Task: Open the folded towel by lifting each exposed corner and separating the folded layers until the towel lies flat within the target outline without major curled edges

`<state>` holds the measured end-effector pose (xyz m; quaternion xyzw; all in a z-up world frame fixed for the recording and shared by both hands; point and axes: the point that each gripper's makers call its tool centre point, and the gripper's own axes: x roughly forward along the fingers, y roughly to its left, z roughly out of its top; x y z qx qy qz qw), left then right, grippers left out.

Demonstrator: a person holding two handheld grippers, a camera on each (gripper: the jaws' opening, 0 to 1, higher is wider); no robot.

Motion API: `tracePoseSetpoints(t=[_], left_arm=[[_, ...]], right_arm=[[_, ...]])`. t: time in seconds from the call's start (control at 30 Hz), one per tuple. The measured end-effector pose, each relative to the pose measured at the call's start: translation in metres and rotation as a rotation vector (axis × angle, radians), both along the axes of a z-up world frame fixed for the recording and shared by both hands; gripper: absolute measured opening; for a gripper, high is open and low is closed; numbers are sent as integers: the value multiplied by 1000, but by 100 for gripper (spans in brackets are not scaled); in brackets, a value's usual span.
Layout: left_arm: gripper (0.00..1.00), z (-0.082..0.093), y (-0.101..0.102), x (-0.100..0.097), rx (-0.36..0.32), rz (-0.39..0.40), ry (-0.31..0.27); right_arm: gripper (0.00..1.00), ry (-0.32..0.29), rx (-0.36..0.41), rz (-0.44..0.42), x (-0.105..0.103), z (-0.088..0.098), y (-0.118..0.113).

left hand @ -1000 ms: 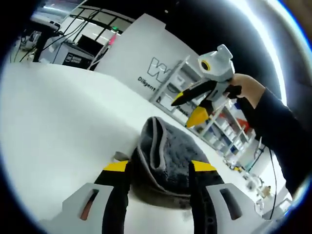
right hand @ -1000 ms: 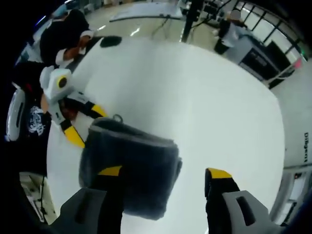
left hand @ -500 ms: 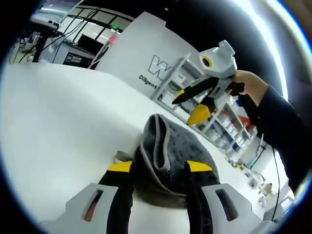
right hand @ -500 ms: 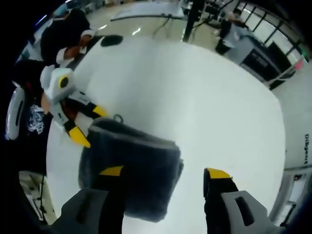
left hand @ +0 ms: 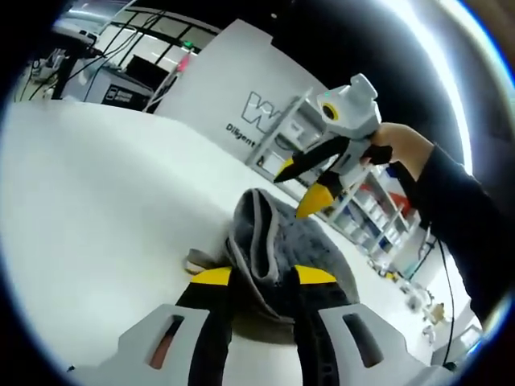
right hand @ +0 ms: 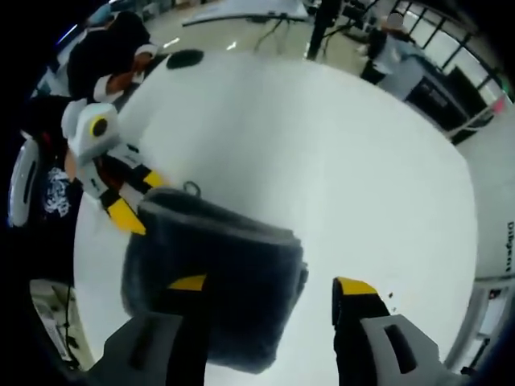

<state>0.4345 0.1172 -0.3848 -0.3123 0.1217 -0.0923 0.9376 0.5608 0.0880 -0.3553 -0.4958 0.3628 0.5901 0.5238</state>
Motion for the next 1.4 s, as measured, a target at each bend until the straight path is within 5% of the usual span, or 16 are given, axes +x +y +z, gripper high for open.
tracePoseSetpoints(t=[0.17, 1.03, 1.4], left_arm=[[23, 1, 0, 2, 5, 4, -9], [14, 2, -2, 4, -9, -12, -17], [10, 3, -5, 3, -13, -26, -22]], right_arm=[[55, 25, -6, -14, 13, -6, 0], [38, 101, -57, 26, -6, -28, 1], [30, 112, -57, 38, 3, -26, 5]])
